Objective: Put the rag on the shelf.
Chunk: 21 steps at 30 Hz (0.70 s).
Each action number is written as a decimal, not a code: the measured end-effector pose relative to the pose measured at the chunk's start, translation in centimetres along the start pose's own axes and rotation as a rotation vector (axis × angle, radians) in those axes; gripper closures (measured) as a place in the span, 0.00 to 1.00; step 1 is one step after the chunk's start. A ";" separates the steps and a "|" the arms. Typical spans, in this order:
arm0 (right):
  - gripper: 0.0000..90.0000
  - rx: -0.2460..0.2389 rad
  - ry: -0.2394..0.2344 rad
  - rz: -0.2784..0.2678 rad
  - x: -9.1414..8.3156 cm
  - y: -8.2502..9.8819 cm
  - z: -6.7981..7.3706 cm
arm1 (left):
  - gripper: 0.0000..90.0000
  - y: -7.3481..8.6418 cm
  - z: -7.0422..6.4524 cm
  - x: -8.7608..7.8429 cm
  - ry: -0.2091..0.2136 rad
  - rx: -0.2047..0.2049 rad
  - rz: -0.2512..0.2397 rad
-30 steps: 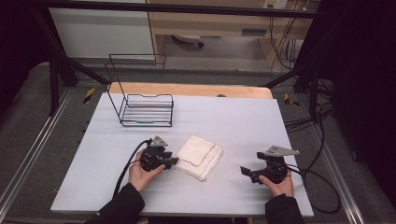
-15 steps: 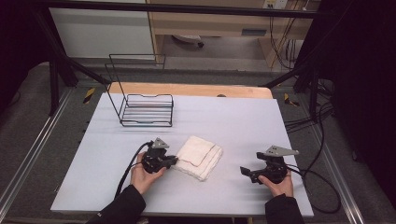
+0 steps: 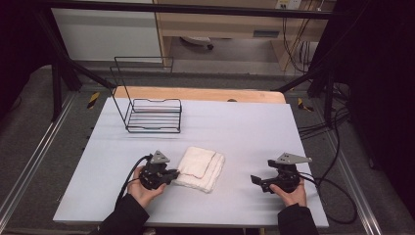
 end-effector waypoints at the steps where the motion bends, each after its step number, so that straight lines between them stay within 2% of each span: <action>1: 0.01 0.001 0.000 0.001 0.0 0.0 0.0 | 0.92 0.4 0.0 -0.3 -0.004 0.005 0.007; 5: 0.01 0.000 0.000 -0.003 0.0 0.0 0.0 | 0.92 1.2 -0.3 -0.9 -0.002 -0.002 0.010; 8: 0.01 0.003 -0.001 0.000 0.0 0.0 0.0 | 0.92 1.8 -0.6 -1.2 -0.008 0.007 0.007; 15: 0.01 0.003 0.000 -0.001 0.0 0.0 0.0 | 0.89 1.8 -0.6 -1.3 -0.011 0.009 -0.005; 18: 0.01 0.003 -0.001 -0.002 0.1 0.0 0.0 | 0.72 1.3 -0.2 -1.7 -0.013 0.012 -0.025; 20: 0.01 0.005 -0.002 -0.003 0.1 0.0 0.0 | 0.64 0.7 0.1 -1.9 -0.015 0.020 -0.039; 21: 0.01 0.005 -0.002 -0.003 0.1 0.0 0.0 | 0.64 0.4 0.3 -2.0 -0.017 0.020 -0.043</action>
Point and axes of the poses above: each handheld gripper's, and its own axes: x roughly forward along the jaws, y roughly out of its underside, z roughly to its left, the point moved 5 cm from there along x, roughly forward along the jaws, and after that the axes turned 4 degrees about -z, right-handed, at the moved point
